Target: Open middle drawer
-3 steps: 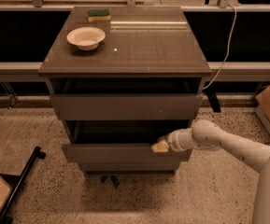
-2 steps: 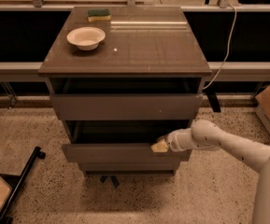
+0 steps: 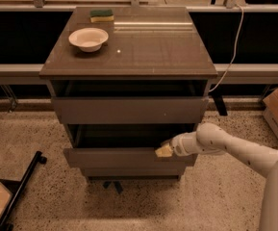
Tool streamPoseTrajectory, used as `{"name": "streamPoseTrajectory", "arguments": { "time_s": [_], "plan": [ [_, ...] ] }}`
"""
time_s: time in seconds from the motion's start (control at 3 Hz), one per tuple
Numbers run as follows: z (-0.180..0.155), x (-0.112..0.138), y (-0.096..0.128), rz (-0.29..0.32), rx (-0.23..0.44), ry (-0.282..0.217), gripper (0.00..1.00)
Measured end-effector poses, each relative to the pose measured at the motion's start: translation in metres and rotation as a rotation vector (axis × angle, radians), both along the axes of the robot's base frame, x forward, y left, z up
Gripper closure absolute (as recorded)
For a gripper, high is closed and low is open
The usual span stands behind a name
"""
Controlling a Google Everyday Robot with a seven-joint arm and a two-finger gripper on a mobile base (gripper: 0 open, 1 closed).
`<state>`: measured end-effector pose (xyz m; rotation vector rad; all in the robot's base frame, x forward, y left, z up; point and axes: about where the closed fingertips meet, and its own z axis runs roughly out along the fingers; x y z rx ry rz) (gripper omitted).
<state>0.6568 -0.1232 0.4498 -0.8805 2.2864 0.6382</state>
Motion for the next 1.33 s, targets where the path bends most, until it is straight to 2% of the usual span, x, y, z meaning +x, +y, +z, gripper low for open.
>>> {"name": "streamPoseTrajectory", "arguments": {
  "time_s": [0.67, 1.0, 1.33],
  "plan": [
    [0.000, 0.000, 0.000, 0.000, 0.000, 0.000, 0.34],
    [0.001, -0.023, -0.005, -0.009, -0.015, 0.015, 0.11],
    [0.001, -0.022, -0.005, -0.009, -0.015, 0.015, 0.00]
  ]
}}
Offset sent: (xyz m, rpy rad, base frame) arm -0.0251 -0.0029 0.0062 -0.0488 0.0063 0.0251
